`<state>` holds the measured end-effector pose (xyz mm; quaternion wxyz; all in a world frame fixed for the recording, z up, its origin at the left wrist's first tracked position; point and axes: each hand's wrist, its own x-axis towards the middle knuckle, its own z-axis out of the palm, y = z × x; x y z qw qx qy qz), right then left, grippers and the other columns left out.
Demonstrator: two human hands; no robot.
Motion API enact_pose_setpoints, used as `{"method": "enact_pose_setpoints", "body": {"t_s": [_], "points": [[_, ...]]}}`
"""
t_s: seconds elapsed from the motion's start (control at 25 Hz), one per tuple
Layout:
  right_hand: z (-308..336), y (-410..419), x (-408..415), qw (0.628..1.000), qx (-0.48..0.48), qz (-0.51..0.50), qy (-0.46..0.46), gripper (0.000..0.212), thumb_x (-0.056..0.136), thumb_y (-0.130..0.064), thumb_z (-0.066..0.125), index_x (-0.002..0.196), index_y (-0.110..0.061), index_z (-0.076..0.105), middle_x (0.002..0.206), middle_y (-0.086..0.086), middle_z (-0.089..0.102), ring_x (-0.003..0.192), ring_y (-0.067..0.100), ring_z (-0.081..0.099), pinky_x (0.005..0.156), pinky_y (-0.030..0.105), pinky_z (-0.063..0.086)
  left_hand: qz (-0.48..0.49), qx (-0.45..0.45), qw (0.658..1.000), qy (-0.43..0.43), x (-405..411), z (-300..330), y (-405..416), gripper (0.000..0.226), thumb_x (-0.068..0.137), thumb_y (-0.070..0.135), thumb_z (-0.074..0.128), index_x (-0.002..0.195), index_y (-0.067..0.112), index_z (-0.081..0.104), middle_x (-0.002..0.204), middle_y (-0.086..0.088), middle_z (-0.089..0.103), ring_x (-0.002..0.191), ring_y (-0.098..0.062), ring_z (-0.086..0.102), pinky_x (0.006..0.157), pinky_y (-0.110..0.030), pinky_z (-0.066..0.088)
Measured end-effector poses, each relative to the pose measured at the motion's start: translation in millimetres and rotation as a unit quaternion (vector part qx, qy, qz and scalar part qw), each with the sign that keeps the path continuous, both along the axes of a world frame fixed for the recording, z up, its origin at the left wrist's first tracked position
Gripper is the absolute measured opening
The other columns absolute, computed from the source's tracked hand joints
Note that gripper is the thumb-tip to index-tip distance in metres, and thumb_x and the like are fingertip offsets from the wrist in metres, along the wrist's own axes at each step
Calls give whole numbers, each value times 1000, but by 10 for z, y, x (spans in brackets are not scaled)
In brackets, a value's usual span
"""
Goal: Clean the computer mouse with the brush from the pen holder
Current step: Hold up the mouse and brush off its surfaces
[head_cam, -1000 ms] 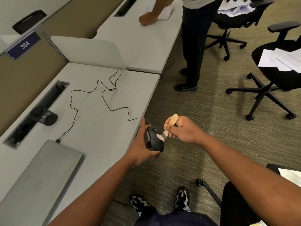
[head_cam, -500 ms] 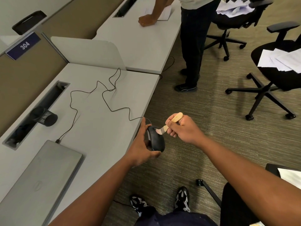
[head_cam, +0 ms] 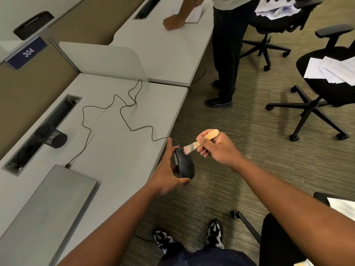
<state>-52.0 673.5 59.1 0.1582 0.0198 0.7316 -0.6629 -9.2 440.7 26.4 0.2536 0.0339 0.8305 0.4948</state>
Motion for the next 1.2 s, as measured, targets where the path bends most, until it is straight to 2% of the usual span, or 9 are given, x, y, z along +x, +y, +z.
{"method": "enact_pose_setpoints", "body": {"t_s": [0.08,0.2,0.36,0.44,0.56,0.68,0.76,1.0,1.2], "points": [[-17,-18,17,1000,9,23,-10,14,105,-20,60,104,-11,71,80,7,75,71,16,69,66,27,58,5,0,1000,-5,0,4,1,150,73,12,98,165,56,-12,162,40,19,147,-30,52,103,-47,62],[-2,22,-5,997,26,65,-38,14,104,-15,61,99,-7,71,74,8,75,65,16,67,60,25,55,10,3,1000,-6,10,-5,-17,151,71,9,98,165,57,-9,151,39,30,133,-20,64,95,-41,66],[41,45,2,994,62,81,-26,15,102,-15,61,94,-9,73,69,5,74,62,14,66,57,24,52,12,-1,1000,-2,8,4,-25,153,71,8,99,166,53,-12,168,24,23,145,-30,55,104,-50,61],[57,4,19,999,26,47,-1,15,103,-16,59,98,-10,72,74,6,75,66,14,67,60,25,55,11,-3,1000,-2,4,17,-27,154,73,8,98,160,64,-16,166,30,21,147,-32,52,103,-44,62],[48,-92,34,1000,-18,25,3,14,105,-16,58,107,-10,70,85,9,75,74,16,69,68,26,59,17,-9,1000,3,-1,39,-10,159,73,11,98,141,83,-26,168,21,22,151,-31,47,104,-35,60],[23,-143,42,999,-25,23,-35,16,106,-16,56,110,-8,70,86,10,75,75,16,68,68,28,58,21,-15,1000,8,2,49,8,164,72,9,99,146,74,-32,174,12,20,154,-31,42,115,-50,52],[29,-125,37,997,-25,34,-61,17,106,-12,55,108,-5,70,83,11,75,71,17,67,65,28,57,25,-21,999,10,14,54,12,166,71,7,99,145,74,-34,175,7,22,152,-33,47,113,-55,54],[94,-31,23,990,-11,107,-92,19,103,-8,53,104,-1,71,75,10,75,62,14,66,58,25,55,28,2,1000,-1,11,39,-2,167,72,3,99,145,76,-32,171,13,27,147,-25,52,101,-29,60],[158,40,1,979,104,166,-62,22,100,-12,54,96,0,73,69,10,73,60,17,64,53,23,50,17,-7,1000,3,24,80,4,166,72,3,99,146,75,-32,169,19,24,148,-30,52,107,-52,59]]}}
